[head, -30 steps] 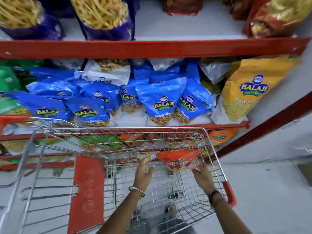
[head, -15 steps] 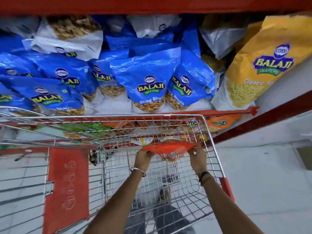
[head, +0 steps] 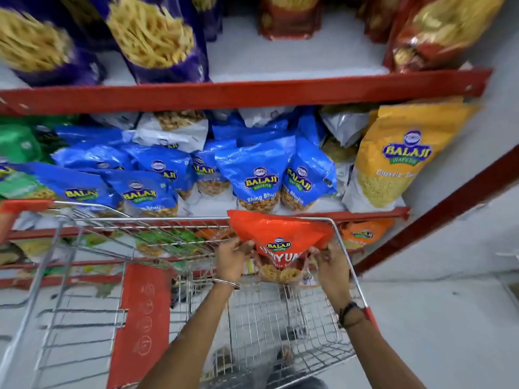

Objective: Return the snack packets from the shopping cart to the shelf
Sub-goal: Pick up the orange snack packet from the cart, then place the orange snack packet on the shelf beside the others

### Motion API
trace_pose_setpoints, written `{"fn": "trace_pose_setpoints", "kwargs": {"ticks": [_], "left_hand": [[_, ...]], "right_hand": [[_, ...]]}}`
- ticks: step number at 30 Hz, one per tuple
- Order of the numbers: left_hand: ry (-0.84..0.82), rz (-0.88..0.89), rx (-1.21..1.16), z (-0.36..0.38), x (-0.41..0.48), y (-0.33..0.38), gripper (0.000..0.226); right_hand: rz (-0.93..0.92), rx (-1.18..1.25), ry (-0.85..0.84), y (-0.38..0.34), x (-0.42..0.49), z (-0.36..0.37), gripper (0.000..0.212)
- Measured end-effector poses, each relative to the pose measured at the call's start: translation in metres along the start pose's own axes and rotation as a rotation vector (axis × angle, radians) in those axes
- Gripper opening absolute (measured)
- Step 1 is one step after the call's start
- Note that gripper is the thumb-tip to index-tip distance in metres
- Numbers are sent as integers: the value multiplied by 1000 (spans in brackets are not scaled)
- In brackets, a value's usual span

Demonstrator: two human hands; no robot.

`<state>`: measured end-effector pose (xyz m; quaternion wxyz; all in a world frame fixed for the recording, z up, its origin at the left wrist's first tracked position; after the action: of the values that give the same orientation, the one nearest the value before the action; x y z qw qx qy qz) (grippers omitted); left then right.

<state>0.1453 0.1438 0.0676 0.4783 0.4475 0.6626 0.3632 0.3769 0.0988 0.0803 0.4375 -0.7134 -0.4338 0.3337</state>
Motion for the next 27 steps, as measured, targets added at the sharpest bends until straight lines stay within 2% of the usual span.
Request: {"fn": "trace_pose_setpoints", "kwargs": {"ticks": [3,6,9,14,16,20,22,27], "left_hand": [[-35,106,-181,-25,-10,55,27],[-67,268,-206,-46,-26,136,35],[-20,451,-215,-64,-38,214,21],[72,662,-243,-81,-50,320,19],[86,711,-272,-84,-49,356,18],[187,782,-311,-84,-30,409,19],[245,806,-335,-82,-13,424,21],[307,817,-475,-65,29,437,27]], "right_hand": [[-160,115,24,-64,0,-23,33],[-328,207,21,-123,11,-50,24],[-427,312,41,-186,24,-79,26],[-628,430,75,-287,46,-118,17],[-671,469,89,-320,57,-129,11],[-713,460,129,-369,90,-140,14],[-729,440,177,-384,108,-139,10],[-716,551,215,-396,149,-124,20]]}}
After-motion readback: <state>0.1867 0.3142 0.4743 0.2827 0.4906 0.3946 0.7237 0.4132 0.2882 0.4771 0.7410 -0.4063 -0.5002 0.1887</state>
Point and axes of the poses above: each hand's wrist, its own x-axis towards the middle knuckle, its own z-axis out of the palm, y = z × x, the point moved 5 cm from there along x, towards the middle knuckle, and after that the axes turned 1 degree about x, right-handed, at the moved point
